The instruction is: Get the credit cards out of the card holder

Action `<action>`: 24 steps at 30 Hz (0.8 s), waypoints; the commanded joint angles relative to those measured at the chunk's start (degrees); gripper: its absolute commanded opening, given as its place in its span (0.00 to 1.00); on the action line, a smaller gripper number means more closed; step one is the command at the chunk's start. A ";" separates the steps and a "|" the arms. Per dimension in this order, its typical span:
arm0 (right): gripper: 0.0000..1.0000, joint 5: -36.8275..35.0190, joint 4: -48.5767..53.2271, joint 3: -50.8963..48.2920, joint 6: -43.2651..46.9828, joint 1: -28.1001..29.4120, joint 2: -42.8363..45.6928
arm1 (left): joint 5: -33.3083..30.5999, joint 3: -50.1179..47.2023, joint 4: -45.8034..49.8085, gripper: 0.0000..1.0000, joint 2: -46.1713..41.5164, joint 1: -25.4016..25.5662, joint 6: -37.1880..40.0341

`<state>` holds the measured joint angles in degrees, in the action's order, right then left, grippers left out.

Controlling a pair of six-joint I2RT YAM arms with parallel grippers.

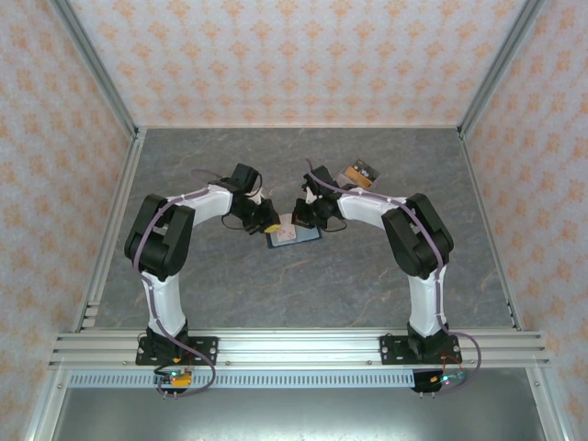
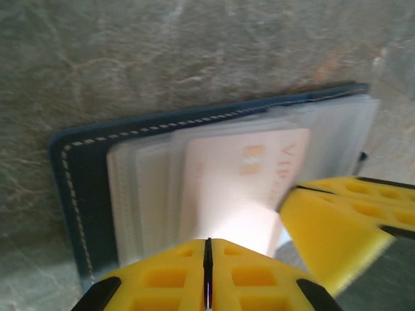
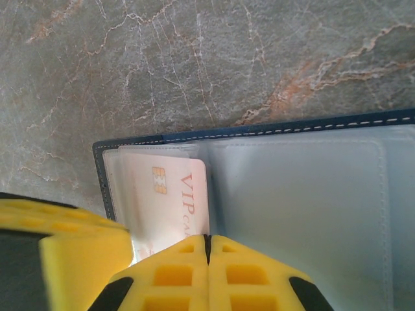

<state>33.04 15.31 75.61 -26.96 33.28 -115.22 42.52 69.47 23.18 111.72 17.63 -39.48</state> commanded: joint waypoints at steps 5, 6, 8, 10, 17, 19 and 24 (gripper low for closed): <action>0.04 -0.37 -0.79 -1.02 0.54 -0.70 1.23 | -3.14 -1.84 1.58 0.10 1.30 -0.92 1.49; 0.04 -0.11 -1.37 -1.36 0.16 -0.90 1.38 | -3.14 -2.28 1.36 0.10 1.26 -1.09 1.43; 0.04 0.14 -3.00 -2.69 -0.43 -1.43 1.99 | -3.14 -3.42 0.94 0.10 0.85 -1.44 1.34; 0.04 0.36 -3.93 -3.60 -0.72 -1.82 2.59 | -3.07 -4.09 0.76 0.10 0.32 -1.79 1.30; 0.04 0.61 -5.22 -4.77 -0.93 -2.20 3.16 | -1.70 -4.46 -0.05 0.12 -1.10 -2.24 1.08; 0.04 1.37 -5.86 -4.86 -1.25 -2.25 3.01 | -1.18 -4.38 -0.24 0.12 -1.13 -2.25 0.99; 0.17 7.35 -8.29 -4.66 -2.85 -2.23 2.38 | -1.36 -4.43 -0.15 0.12 -0.61 -2.24 1.25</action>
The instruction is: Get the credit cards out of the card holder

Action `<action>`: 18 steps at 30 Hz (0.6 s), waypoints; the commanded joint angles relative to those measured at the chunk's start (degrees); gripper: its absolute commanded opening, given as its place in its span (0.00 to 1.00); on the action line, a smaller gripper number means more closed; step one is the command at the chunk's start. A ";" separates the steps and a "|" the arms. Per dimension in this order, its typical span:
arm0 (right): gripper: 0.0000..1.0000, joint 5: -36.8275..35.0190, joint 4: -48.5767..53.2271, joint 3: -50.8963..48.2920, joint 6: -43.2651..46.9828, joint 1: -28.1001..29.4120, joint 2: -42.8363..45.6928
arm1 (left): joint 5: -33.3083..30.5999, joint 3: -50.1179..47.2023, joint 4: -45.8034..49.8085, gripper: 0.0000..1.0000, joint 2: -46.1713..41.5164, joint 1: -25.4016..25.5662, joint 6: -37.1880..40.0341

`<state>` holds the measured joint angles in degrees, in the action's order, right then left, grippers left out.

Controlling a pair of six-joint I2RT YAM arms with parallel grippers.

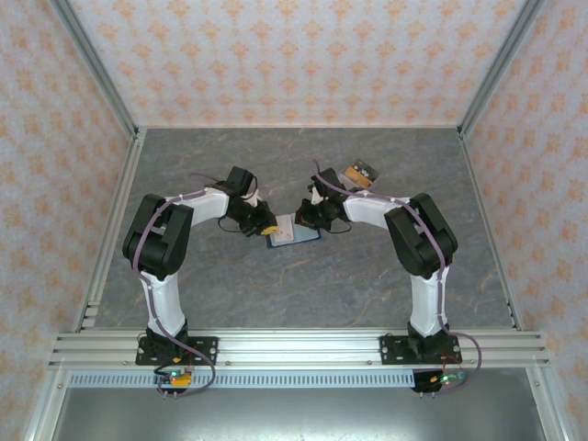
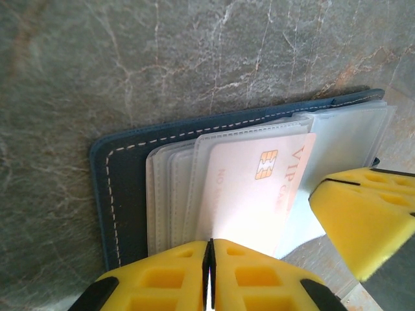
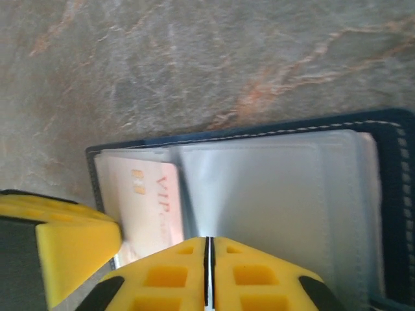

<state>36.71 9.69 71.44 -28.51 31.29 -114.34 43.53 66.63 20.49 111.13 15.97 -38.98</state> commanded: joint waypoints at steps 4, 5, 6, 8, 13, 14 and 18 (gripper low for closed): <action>0.25 4.55 -2.04 0.42 -2.02 -0.21 0.09 | -1.90 -1.81 2.06 0.12 0.74 -0.57 0.49; 0.25 4.18 -1.37 0.72 -2.03 -0.22 -0.22 | -1.78 -1.85 1.93 0.12 0.75 -0.54 0.40; 0.25 3.96 -0.91 1.05 -2.00 -0.21 -0.67 | -1.85 -1.94 1.83 0.12 0.73 -0.59 0.40; 0.25 4.40 -0.55 1.56 -2.08 -0.24 -1.46 | -1.80 -1.86 2.00 0.12 0.67 -0.59 0.48; 0.24 4.68 0.44 2.69 -1.91 -0.25 -2.90 | -1.61 -1.77 2.10 0.12 0.79 -0.58 0.66; 0.24 4.73 0.64 2.82 -1.76 -0.25 -3.05 | -1.47 -1.76 2.03 0.12 0.93 -0.59 0.64; 0.21 5.29 0.79 3.07 -1.45 -0.23 -3.42 | -0.73 -1.74 1.61 0.12 1.32 -0.58 0.57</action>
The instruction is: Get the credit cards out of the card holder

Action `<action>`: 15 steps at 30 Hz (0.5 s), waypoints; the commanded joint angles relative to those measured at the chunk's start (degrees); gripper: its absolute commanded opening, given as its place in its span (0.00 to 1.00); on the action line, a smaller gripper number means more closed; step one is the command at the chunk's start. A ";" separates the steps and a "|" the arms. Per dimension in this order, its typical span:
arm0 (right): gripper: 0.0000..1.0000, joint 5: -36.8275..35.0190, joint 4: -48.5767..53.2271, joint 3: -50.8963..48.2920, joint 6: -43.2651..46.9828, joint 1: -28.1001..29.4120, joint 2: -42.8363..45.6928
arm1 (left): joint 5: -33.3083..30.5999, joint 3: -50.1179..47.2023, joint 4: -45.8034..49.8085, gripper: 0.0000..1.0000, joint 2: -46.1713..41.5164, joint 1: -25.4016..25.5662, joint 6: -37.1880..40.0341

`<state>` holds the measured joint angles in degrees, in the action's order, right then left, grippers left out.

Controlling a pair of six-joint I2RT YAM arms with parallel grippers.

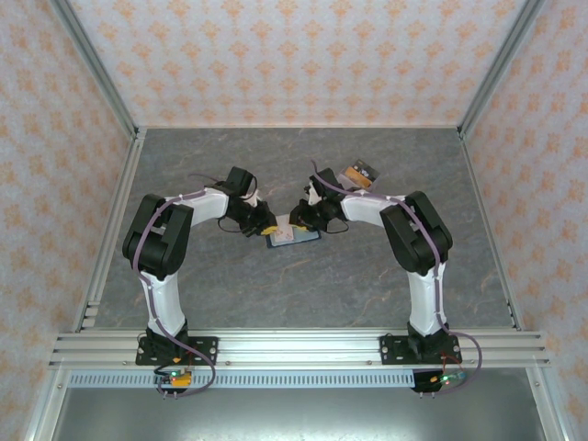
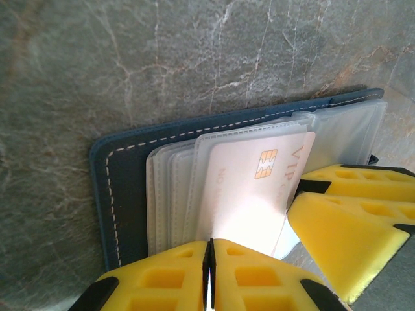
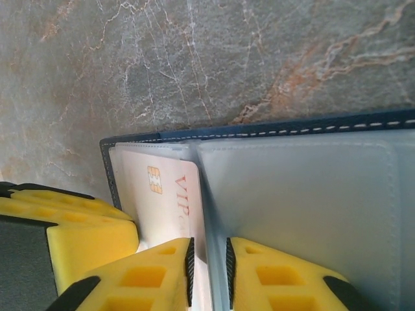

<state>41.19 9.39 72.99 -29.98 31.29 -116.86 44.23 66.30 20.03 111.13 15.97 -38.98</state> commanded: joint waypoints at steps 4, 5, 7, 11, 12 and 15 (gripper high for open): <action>0.16 3.65 -1.80 0.79 -0.36 -0.20 -0.79 | -0.21 -1.35 1.61 0.12 1.87 -0.46 0.57; 0.16 4.16 -2.48 0.59 -0.57 -0.21 -0.82 | 0.01 -1.31 1.43 0.12 2.02 -0.46 0.57; 0.15 4.74 -3.35 0.48 -0.83 -0.19 -0.82 | 0.41 -1.27 1.24 0.12 2.33 -0.50 0.57; 0.15 5.04 -4.32 0.31 -1.05 -0.22 -0.81 | 0.95 -1.10 1.29 0.11 2.42 -0.28 0.96; 0.15 5.13 -4.30 0.38 -1.05 -0.18 -0.85 | 1.18 -0.94 1.32 0.12 2.51 -0.17 1.18; 0.15 5.74 -4.64 0.47 -1.15 -0.21 -1.17 | 2.11 -0.18 1.73 0.12 3.02 0.18 1.67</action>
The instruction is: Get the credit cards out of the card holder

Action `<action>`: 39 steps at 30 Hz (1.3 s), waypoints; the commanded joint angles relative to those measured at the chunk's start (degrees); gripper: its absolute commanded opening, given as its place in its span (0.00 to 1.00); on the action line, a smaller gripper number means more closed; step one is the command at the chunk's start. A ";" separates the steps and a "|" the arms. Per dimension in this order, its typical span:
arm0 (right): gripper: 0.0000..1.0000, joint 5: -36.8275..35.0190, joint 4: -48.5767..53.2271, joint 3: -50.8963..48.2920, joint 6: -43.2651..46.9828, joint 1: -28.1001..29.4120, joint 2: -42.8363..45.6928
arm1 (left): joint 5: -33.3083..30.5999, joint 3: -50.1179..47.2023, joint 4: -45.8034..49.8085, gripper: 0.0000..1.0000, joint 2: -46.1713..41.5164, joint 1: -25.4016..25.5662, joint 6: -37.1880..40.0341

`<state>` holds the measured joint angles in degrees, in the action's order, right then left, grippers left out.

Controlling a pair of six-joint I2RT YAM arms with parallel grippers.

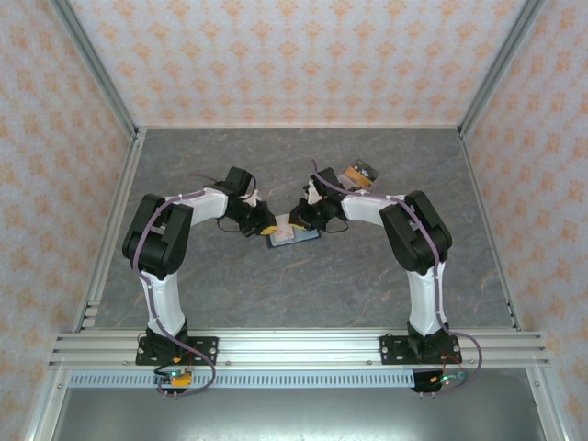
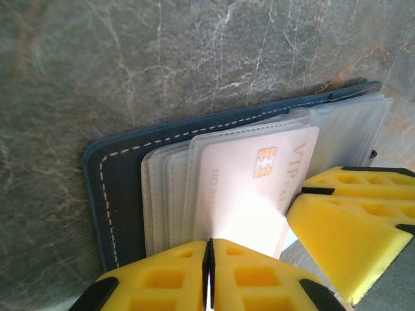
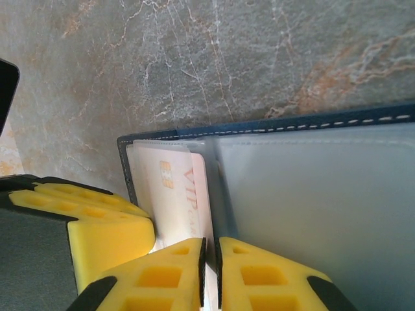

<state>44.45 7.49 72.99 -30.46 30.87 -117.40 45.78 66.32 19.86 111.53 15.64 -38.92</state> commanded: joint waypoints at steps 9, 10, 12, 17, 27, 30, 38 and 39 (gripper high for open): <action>0.13 2.36 -2.29 0.58 -0.69 0.21 -1.25 | 0.19 0.39 2.36 0.12 2.96 0.80 1.52; 0.11 2.17 -2.39 0.44 -0.71 0.21 -1.04 | 0.02 0.43 2.37 0.12 2.77 0.80 1.55; 0.06 1.68 -2.86 -0.01 -0.71 0.18 -0.30 | -0.16 0.92 2.70 0.12 2.42 0.77 1.66; 0.00 -1.16 -2.96 -0.88 -0.25 0.08 2.24 | -0.53 2.37 4.13 0.14 0.61 0.29 2.26; 0.00 -5.39 -2.74 -3.03 0.87 -0.11 5.11 | -2.68 2.43 4.82 0.21 -4.49 -0.26 2.43; 0.00 -6.20 -2.60 -3.21 1.04 -0.17 5.35 | -2.42 1.92 4.18 0.18 -3.48 -0.30 2.10; 0.00 -6.77 -2.04 -3.21 1.56 -0.22 5.28 | 0.01 2.68 1.85 0.15 0.37 -0.16 1.22; 0.00 -6.66 -2.07 -3.12 1.57 -0.24 5.18 | 0.00 2.82 1.77 0.14 0.70 -0.17 1.17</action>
<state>39.20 5.93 70.35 -29.95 30.70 -114.24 44.82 68.20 22.17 110.15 15.64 -37.60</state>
